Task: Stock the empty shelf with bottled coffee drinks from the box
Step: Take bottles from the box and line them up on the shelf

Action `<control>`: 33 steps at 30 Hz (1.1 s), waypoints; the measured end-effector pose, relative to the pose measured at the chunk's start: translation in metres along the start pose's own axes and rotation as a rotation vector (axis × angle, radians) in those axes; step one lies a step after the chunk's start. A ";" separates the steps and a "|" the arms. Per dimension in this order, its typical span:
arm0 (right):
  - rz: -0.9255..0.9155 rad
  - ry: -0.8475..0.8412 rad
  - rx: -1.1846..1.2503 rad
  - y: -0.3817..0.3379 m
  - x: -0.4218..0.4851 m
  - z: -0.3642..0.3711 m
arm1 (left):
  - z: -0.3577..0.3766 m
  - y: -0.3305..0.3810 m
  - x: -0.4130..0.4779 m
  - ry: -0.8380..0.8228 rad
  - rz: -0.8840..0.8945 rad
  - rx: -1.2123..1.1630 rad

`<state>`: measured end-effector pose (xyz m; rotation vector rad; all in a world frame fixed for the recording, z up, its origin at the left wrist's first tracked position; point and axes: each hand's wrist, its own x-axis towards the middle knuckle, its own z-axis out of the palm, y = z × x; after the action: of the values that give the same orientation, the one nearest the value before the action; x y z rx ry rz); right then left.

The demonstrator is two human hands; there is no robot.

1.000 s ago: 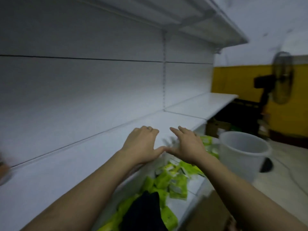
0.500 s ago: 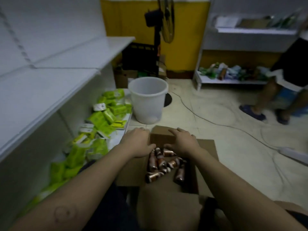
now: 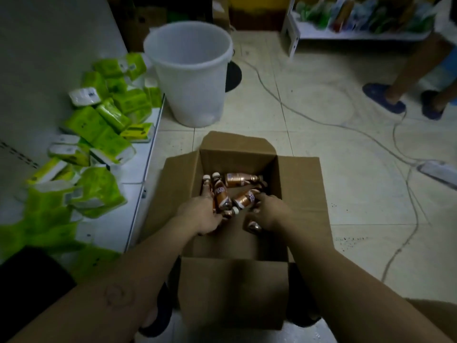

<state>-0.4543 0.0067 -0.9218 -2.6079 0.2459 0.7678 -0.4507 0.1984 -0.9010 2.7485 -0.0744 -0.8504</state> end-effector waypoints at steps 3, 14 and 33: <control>0.042 -0.070 0.026 0.015 0.031 0.021 | 0.028 -0.010 0.037 -0.043 -0.032 -0.040; 0.343 -0.177 0.260 0.063 0.126 0.103 | 0.114 -0.047 0.144 -0.193 -0.106 -0.131; 0.570 -0.040 0.400 0.064 0.151 0.172 | 0.176 -0.058 0.166 -0.135 -0.184 -0.029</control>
<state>-0.4282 0.0155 -1.1580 -2.1469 1.0461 0.8406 -0.4137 0.1927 -1.1465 2.6981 0.1668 -1.0761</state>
